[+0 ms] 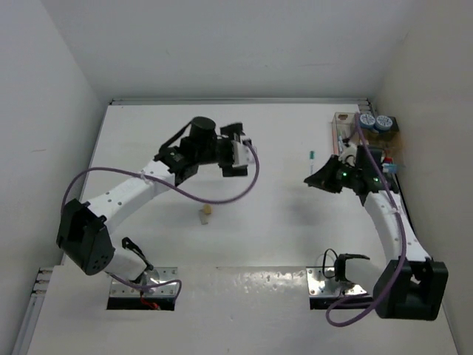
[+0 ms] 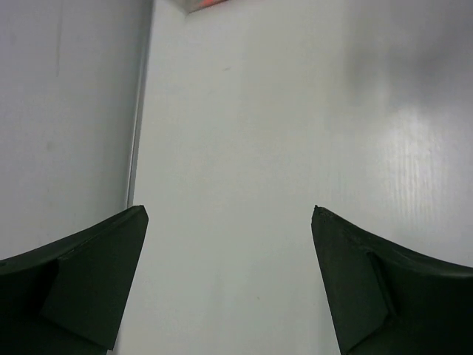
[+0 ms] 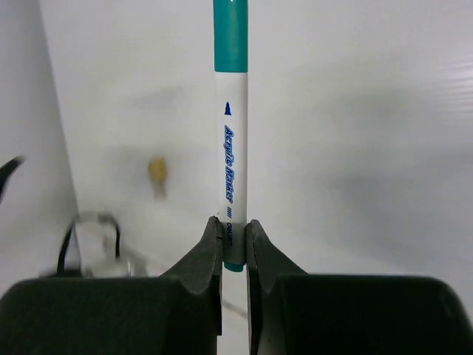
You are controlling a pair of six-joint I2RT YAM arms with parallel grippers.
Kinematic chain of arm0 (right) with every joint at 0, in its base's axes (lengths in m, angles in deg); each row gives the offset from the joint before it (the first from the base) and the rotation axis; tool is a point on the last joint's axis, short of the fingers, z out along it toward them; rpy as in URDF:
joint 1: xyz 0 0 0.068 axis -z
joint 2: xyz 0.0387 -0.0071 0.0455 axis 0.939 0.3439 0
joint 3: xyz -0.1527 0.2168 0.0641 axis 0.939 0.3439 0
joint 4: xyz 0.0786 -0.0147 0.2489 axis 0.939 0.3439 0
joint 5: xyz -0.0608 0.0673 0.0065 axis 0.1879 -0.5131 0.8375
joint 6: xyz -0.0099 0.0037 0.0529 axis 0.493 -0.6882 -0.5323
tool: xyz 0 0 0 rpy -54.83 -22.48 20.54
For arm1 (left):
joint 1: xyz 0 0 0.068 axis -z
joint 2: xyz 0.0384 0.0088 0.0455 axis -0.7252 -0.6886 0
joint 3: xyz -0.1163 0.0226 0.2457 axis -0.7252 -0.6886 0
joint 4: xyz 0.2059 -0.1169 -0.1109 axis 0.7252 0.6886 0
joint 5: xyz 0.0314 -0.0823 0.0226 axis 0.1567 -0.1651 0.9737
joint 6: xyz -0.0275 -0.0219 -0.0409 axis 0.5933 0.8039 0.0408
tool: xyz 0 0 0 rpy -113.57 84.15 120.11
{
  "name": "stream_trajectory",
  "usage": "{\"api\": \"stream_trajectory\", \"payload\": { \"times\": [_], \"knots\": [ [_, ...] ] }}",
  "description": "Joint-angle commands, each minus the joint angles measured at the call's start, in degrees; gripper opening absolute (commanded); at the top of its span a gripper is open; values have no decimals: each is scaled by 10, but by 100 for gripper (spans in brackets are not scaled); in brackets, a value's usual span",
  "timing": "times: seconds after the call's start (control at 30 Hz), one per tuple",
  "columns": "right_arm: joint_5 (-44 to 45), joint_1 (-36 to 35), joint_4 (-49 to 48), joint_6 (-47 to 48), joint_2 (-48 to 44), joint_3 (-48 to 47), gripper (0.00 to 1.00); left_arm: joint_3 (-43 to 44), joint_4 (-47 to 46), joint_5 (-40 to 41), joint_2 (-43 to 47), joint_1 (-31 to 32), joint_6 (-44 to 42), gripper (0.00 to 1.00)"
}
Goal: Sort the stationery into containers
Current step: Pick up the pen from the center of the board, then place the pen in the storage box.
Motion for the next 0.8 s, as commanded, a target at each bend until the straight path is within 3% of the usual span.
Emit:
{"api": "stream_trajectory", "payload": {
  "times": [0.0,0.13,0.27,0.4,0.53,0.77],
  "knots": [
    [115,83,-107,-125,-47,33,0,54,-37,18,17,-57,233,100],
    [301,128,-145,-183,-47,39,0,92,12,-6,-7,-96,321,100],
    [416,153,-153,-242,-1,-9,0,71,7,-40,-3,-123,364,100],
    [469,188,-171,-299,41,-50,0,44,0,-55,10,-132,386,100],
    [517,193,-123,-316,108,-110,0,25,14,-67,27,-143,396,100],
    [534,192,-119,-349,185,-165,0,7,15,-71,50,-149,425,100]
  ]
}}
